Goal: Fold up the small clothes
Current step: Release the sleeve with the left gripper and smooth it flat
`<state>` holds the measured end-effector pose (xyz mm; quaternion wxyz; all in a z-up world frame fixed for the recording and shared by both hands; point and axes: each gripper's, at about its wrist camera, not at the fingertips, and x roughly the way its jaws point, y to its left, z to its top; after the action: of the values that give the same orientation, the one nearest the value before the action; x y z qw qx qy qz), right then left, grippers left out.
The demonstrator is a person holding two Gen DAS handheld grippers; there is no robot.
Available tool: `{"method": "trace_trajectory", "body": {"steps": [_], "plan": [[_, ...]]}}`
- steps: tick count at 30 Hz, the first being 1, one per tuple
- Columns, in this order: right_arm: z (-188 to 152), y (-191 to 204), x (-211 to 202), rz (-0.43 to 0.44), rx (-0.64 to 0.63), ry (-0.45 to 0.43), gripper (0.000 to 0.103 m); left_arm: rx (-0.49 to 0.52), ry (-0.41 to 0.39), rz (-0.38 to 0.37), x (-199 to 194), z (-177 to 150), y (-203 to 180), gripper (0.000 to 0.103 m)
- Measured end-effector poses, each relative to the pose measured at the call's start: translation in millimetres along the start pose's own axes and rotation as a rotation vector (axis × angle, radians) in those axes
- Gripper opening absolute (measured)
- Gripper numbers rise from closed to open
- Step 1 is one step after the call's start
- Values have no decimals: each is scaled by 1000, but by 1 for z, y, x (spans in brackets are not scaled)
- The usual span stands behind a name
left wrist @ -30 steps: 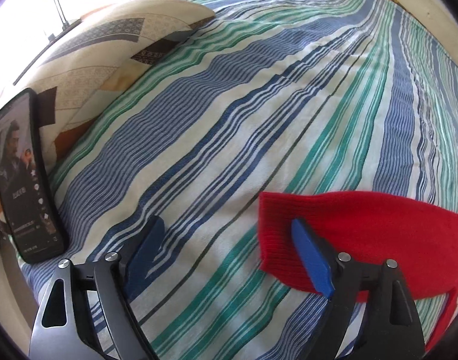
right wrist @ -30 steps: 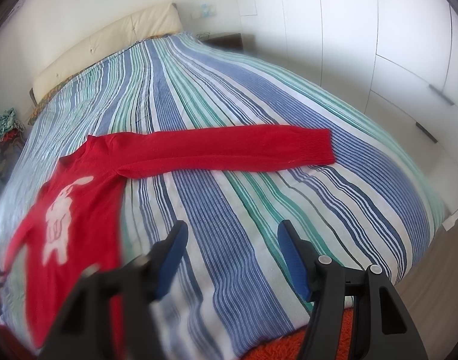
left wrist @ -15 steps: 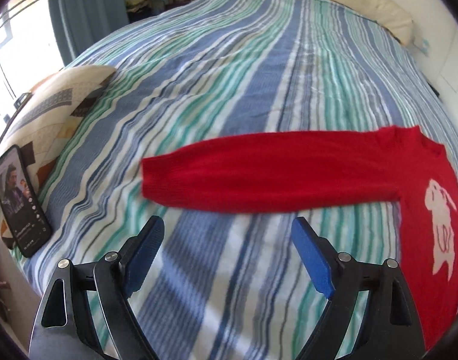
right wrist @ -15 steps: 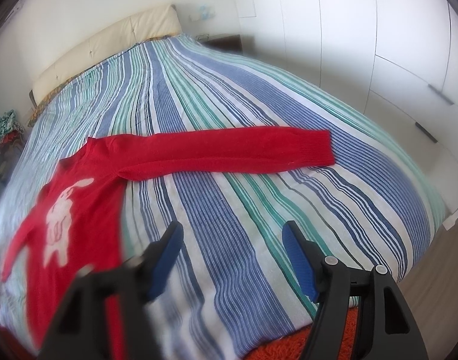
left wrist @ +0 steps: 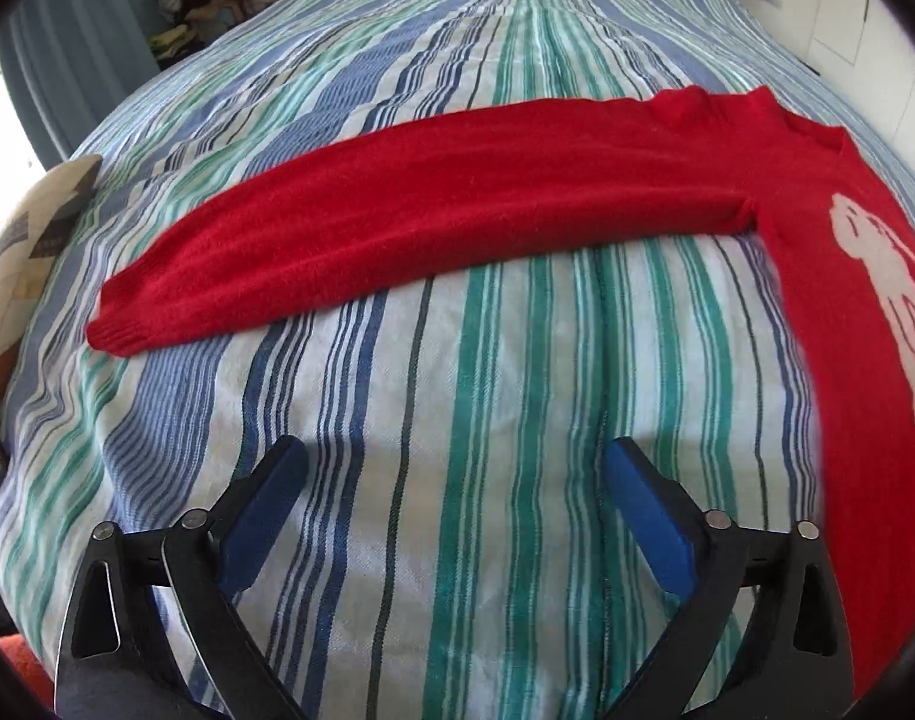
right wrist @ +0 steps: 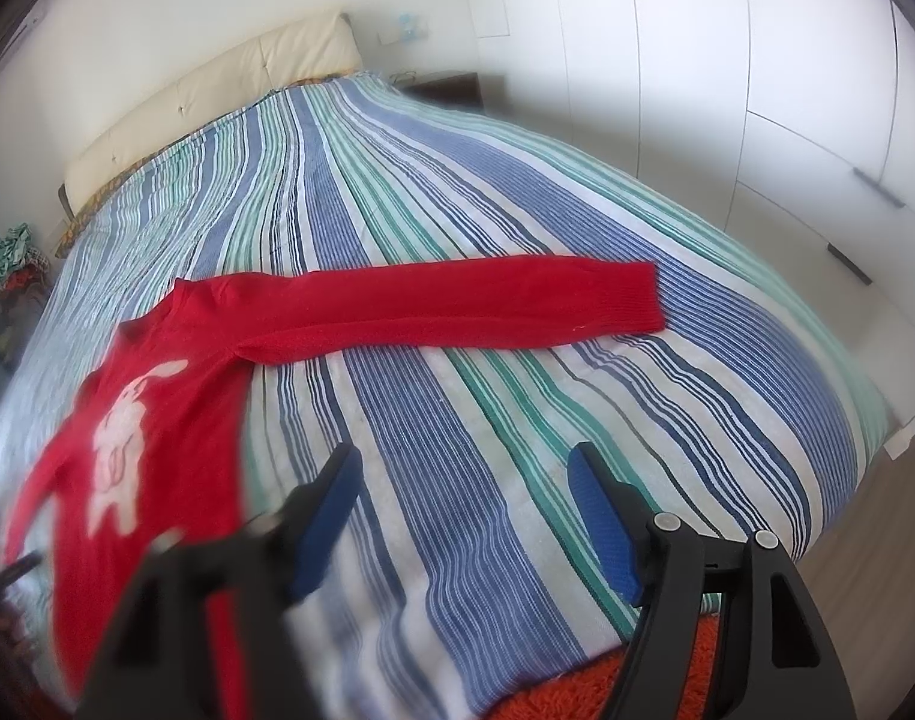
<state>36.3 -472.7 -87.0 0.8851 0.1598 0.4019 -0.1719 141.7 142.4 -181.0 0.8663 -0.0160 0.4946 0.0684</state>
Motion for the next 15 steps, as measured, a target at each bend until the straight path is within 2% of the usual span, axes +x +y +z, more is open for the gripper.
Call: {"method": "trace_trajectory", "body": {"steps": [3, 8, 15], "plan": [[0, -1, 1, -1, 4, 3, 71, -50, -8, -55, 3, -2, 9, 103], [2, -1, 4, -6, 9, 12, 71, -49, -22, -53, 3, -4, 7, 103], [1, 0, 4, -11, 2, 9, 71, -54, 2, -58, 6, -2, 7, 103]]}}
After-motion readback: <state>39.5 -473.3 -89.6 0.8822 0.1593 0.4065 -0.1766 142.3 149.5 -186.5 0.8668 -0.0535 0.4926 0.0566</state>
